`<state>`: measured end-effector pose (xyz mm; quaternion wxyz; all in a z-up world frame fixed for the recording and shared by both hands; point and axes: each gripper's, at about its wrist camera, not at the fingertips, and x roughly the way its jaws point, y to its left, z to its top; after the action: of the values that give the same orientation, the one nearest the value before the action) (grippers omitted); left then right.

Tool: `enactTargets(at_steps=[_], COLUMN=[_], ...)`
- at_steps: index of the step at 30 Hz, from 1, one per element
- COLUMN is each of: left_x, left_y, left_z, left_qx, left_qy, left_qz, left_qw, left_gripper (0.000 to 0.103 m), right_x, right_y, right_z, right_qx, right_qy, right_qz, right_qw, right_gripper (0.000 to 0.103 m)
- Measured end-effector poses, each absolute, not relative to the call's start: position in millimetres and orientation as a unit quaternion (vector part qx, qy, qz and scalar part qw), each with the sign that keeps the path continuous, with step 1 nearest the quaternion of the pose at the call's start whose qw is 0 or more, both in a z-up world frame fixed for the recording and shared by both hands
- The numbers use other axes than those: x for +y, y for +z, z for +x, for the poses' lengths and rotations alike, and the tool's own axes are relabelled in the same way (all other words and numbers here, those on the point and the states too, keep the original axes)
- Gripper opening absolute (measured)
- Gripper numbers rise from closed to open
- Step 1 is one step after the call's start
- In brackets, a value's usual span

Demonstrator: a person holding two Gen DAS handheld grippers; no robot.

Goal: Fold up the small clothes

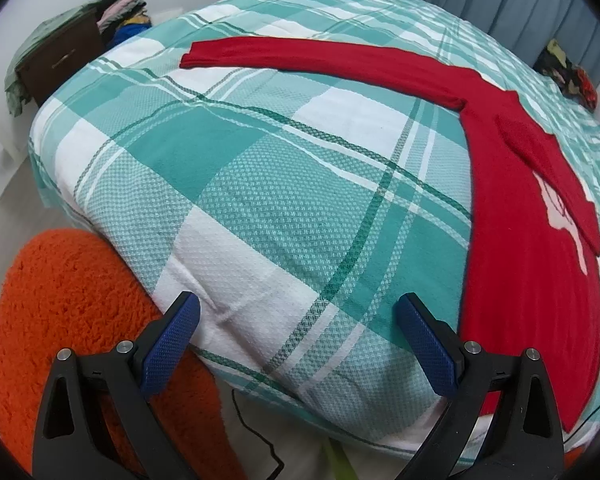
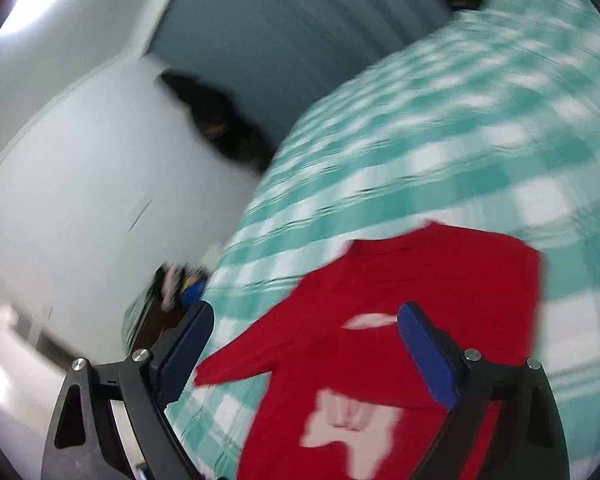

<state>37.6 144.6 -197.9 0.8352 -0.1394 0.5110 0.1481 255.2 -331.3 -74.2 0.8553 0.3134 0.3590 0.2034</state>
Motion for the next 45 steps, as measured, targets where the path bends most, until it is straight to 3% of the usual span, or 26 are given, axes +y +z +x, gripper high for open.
enactTargets(at_steps=[3,7,10,17,21,24,32,39,45], left_x=[141,139,138,135,136,138,138,133,132], left_y=[-199,-200,-201,-202,-203,-203,-206,-209,-209], left_z=[40,39,40,42,43,42,42,40,37], left_qx=[0.512,0.511,0.511,0.512,0.517,0.518,0.518,0.517,0.508], left_qy=[0.15,0.15,0.153,0.159,0.156,0.154,0.154,0.159,0.16], left_qz=[-0.133,-0.128,-0.125,-0.115,-0.119,-0.124,-0.125,-0.113,-0.114], left_qw=[0.835,0.837,0.836,0.836,0.833,0.832,0.832,0.834,0.838], left_gripper=[0.099,0.099,0.099,0.1,0.1,0.101,0.102,0.103,0.103], right_x=[-351,-343,-342,-354,-364,-376,-384,-372,-377], right_y=[-98,-155,-189,-187,-242,-226,-179,-200,-229], right_z=[253,241,233,231,258,244,140,38,35], right_qx=[0.399,0.465,0.493,0.415,0.531,0.508,0.443,0.424,0.467], right_qy=[0.125,0.04,0.041,0.018,-0.029,-0.049,-0.023,-0.059,-0.073], right_qz=[0.247,0.044,-0.006,0.076,0.011,0.016,0.042,0.077,0.095], right_qw=[0.874,0.883,0.869,0.907,0.847,0.86,0.895,0.9,0.876], right_gripper=[0.09,0.089,0.087,0.087,0.085,0.085,0.087,0.094,0.103])
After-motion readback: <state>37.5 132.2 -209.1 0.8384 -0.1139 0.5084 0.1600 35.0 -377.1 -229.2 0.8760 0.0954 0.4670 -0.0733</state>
